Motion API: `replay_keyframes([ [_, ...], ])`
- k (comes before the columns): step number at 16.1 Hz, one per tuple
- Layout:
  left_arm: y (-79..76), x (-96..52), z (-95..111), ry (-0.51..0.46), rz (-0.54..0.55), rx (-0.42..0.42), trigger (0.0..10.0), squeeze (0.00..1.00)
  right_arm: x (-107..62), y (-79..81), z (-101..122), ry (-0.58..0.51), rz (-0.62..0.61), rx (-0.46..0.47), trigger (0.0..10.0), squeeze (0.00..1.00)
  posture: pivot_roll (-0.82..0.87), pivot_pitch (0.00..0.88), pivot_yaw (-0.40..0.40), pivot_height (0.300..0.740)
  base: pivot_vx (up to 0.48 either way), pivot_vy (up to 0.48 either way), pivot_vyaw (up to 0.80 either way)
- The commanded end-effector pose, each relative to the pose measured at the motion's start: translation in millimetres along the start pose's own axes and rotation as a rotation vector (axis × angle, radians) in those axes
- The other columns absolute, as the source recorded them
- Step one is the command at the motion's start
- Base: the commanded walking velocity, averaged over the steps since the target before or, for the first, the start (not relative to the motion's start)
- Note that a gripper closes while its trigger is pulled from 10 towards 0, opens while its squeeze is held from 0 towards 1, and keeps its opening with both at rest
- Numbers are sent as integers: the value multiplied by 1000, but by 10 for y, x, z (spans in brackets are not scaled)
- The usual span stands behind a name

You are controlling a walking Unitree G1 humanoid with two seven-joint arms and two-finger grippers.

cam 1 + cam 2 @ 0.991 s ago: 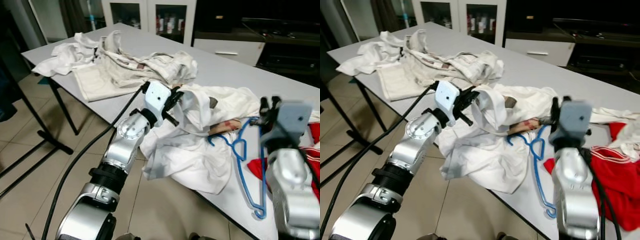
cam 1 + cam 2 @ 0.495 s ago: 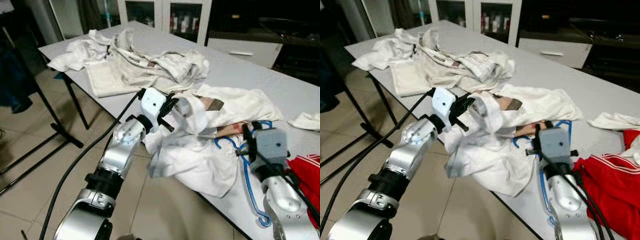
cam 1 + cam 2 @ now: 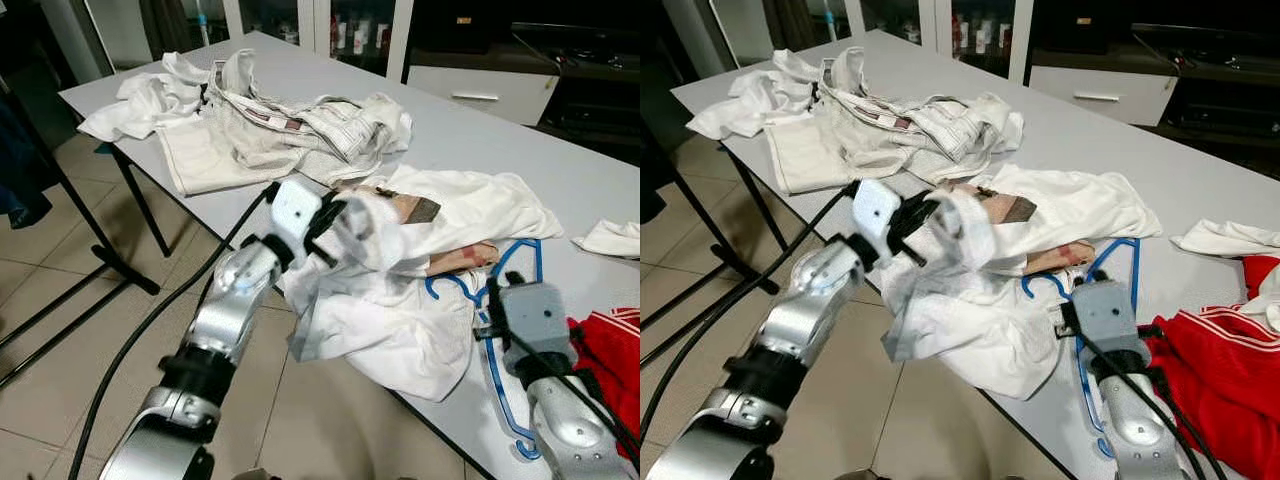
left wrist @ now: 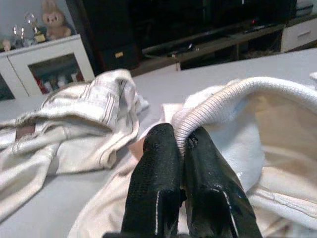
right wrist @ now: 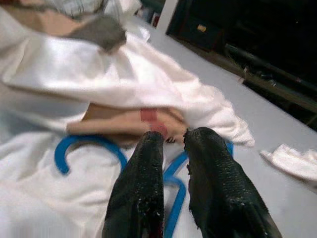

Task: Hang hanger

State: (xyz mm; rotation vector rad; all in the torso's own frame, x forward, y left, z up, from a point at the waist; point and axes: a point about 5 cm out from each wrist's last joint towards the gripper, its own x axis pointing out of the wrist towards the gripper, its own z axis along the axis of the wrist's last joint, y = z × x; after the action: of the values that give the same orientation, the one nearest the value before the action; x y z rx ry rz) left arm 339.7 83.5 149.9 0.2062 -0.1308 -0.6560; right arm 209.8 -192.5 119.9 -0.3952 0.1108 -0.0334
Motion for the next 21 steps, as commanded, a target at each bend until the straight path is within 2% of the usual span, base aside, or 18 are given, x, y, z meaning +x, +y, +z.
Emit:
replay_keyframes([
  [1, 44, -29, 38, -10, 10, 9, 10000, 0, -4, 54, -12, 17, 26, -15, 10000, 675, -59, 38, 51, 723, 0, 0, 0],
  [2, 51, -36, 34, -7, 11, 9, 10000, 0, -3, 72, -15, 21, 36, -20, 10000, 1000, -58, 38, 51, 723, 0, 0, 0],
  [6, 140, -65, 48, -3, 39, 25, 10000, 0, 92, 151, 63, 1, 72, -70, 10000, 1000, -43, 39, 55, 723, 0, 0, 0],
  [7, 175, -72, 59, -5, 54, 30, 10000, 0, 139, 177, 69, 0, 94, -105, 10000, 882, -43, 39, 55, 723, 0, 0, 0],
  [8, 202, -78, 69, -7, 65, 32, 10000, 0, 171, 206, 72, 0, 117, -126, 10000, 702, -41, 39, 58, 723, 0, 0, 0],
  [9, 227, -82, 77, -9, 75, 34, 10000, 0, 202, 242, 65, 9, 139, -140, 10000, 310, -39, 39, 59, 723, 0, 0, 0],
  [10, 262, -81, 90, -10, 87, 39, 10000, 0, 241, 296, 65, 25, 172, -136, 10000, 0, -37, 39, 59, 723, 0, 0, 0],
  [13, 303, -84, 108, -15, 100, 43, 10000, 0, 272, 400, 92, 32, 228, -106, 10000, 0, -36, 44, 62, 723, 0, 0, 0],
  [17, 351, -79, 128, -15, 109, 51, 10000, 0, 418, 540, 90, 70, 249, -75, 10000, 0, -26, 46, 71, 723, 0, 0, 0],
  [21, 372, -78, 144, -16, 111, 56, 10000, 0, 450, 589, 83, 88, 266, -88, 10000, 0, -22, 43, 76, 723, 0, 0, 0],
])
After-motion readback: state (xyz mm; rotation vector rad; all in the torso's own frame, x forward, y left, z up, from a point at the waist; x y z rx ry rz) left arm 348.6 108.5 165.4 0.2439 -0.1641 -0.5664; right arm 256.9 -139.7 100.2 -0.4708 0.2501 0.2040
